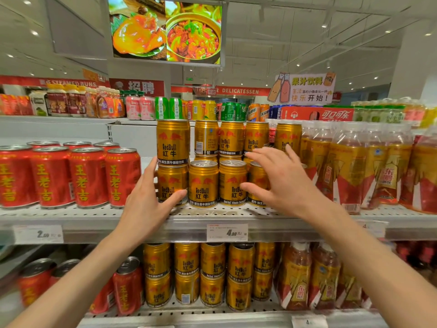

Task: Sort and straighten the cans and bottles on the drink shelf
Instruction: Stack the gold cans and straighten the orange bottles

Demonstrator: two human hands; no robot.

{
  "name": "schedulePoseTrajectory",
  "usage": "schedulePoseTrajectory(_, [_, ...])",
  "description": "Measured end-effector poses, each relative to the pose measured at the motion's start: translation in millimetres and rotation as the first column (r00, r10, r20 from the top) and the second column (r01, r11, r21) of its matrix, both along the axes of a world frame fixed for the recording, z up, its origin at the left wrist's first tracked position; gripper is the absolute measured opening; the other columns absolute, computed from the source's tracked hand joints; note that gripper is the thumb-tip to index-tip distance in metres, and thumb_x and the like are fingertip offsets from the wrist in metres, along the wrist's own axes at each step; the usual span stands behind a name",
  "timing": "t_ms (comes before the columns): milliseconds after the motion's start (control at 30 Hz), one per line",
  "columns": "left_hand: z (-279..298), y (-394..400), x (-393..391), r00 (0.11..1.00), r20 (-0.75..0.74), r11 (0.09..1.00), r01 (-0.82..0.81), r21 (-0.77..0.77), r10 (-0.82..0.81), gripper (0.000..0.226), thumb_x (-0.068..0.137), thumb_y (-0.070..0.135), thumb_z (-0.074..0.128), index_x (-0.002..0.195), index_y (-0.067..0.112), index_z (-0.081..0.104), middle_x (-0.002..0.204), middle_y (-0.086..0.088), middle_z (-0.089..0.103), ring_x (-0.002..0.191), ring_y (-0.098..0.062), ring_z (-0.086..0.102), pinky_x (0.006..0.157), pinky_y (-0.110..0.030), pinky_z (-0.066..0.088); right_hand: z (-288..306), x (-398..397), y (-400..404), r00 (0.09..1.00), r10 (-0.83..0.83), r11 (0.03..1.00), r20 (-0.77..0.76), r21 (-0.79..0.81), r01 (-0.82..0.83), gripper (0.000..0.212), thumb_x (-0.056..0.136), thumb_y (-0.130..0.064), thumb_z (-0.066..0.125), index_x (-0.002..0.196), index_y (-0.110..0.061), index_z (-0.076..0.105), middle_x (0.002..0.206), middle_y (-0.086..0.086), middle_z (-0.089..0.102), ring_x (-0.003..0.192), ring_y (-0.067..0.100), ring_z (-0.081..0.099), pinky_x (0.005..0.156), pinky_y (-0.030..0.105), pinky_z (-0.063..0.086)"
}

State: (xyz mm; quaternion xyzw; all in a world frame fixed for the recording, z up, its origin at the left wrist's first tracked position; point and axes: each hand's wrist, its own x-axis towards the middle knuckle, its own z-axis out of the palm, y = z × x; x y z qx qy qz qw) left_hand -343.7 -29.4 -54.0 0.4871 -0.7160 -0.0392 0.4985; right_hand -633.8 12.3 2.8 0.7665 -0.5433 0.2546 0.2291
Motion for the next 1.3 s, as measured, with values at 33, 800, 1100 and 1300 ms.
schedulePoseTrajectory(33, [0,0,1,1.0,-0.001,1.0,0.001,0.0,-0.001,0.094,0.08,0.054,0.073,0.155,0.032,0.021,0.148,0.005,0.05,0.13,-0.016,0.054,0.104,-0.048,0.05,-1,8,-4,1.0,0.005,1.0,-0.009,0.005,-0.005,0.074,0.088,-0.069,0.045,0.15,-0.029,0.041,0.152,-0.007,0.046,0.146,0.013,0.035,0.125,0.056,0.007])
schedulePoseTrajectory(800, [-28,62,12,0.974,-0.17,0.985,0.137,-0.103,-0.153,0.048,0.091,0.027,0.07,0.136,0.027,0.053,0.129,0.015,0.055,0.121,-0.004,0.055,0.1,-0.028,0.048,-68,31,72,0.775,0.123,0.987,0.62,0.001,-0.158,0.045,0.091,-0.041,0.065,0.135,-0.034,0.057,0.144,-0.021,0.05,0.135,-0.007,0.042,0.109,0.016,0.035])
schedulePoseTrajectory(1100, [-105,91,25,0.875,-0.387,0.876,0.406,0.258,-0.292,0.032,0.091,0.018,0.07,0.117,0.035,0.062,0.1,0.01,0.072,0.094,-0.01,0.067,0.083,-0.023,0.053,-182,52,113,0.382,-0.222,0.921,0.897,0.322,-0.221,0.018,0.091,-0.025,0.069,0.109,-0.029,0.068,0.084,0.003,0.073,0.084,0.028,0.066,0.072,0.029,0.054])
schedulePoseTrajectory(1300, [-144,96,22,0.857,-0.459,0.793,0.442,0.419,-0.235,0.024,0.092,0.025,0.068,0.115,0.035,0.064,0.1,0.011,0.071,0.093,-0.009,0.066,0.089,-0.035,0.055,-221,47,130,0.338,-0.36,0.881,0.87,0.436,-0.185,0.018,0.091,-0.028,0.07,0.109,-0.03,0.069,0.086,0.003,0.074,0.081,0.022,0.065,0.072,0.026,0.052])
